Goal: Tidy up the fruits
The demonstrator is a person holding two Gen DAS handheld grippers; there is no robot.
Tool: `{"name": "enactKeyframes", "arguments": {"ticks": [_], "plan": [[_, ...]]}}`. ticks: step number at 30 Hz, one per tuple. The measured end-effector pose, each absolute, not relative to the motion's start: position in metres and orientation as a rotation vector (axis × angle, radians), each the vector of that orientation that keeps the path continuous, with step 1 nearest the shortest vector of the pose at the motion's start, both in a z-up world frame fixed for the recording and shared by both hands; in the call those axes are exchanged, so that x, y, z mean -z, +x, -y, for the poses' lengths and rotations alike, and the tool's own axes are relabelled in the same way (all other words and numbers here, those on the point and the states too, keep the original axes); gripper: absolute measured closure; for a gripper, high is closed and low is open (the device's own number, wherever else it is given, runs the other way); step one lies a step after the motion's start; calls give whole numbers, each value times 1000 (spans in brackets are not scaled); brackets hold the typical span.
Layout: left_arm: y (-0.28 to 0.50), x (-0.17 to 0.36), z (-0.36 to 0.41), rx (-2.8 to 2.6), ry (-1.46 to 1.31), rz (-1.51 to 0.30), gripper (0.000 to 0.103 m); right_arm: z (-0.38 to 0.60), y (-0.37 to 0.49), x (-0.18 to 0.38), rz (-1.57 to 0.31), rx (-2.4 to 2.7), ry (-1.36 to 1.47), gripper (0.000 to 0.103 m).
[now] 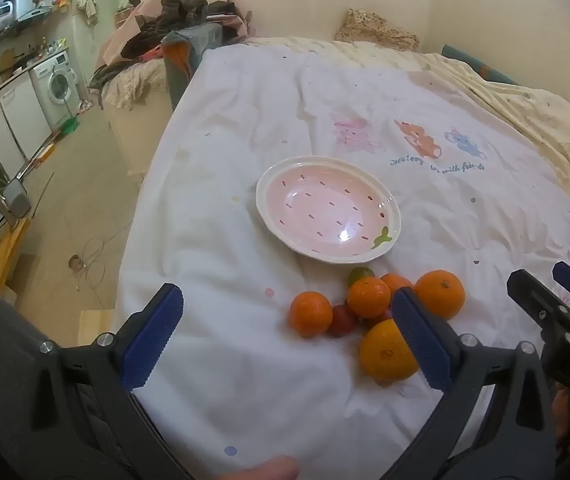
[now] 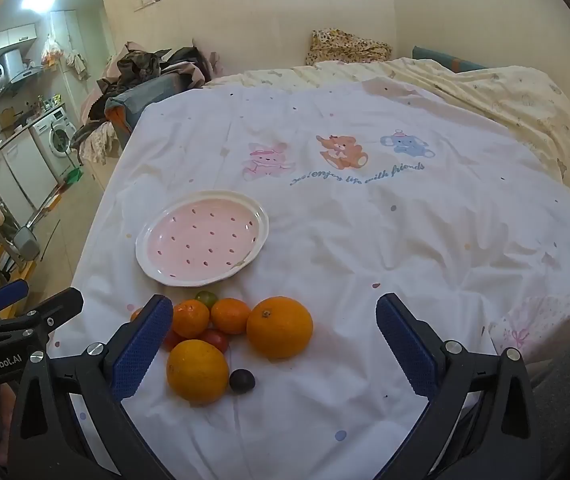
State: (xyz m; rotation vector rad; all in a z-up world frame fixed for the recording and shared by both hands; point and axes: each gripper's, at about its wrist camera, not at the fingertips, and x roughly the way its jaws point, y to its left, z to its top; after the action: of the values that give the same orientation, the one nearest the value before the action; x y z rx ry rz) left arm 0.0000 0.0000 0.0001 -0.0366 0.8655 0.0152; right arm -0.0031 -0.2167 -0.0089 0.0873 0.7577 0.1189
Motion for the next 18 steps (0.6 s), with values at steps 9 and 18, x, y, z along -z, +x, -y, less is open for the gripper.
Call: {"name": "enactKeyframes", "arguments": {"ticks": [9,18], "plan": [[0,-1,0,-8,-53,-856,0,217,-3,9,-759,-126,90,0],[0,-1,0,-5,-52,-850,0,218,-2,9,-759,-120,96,0]]}}
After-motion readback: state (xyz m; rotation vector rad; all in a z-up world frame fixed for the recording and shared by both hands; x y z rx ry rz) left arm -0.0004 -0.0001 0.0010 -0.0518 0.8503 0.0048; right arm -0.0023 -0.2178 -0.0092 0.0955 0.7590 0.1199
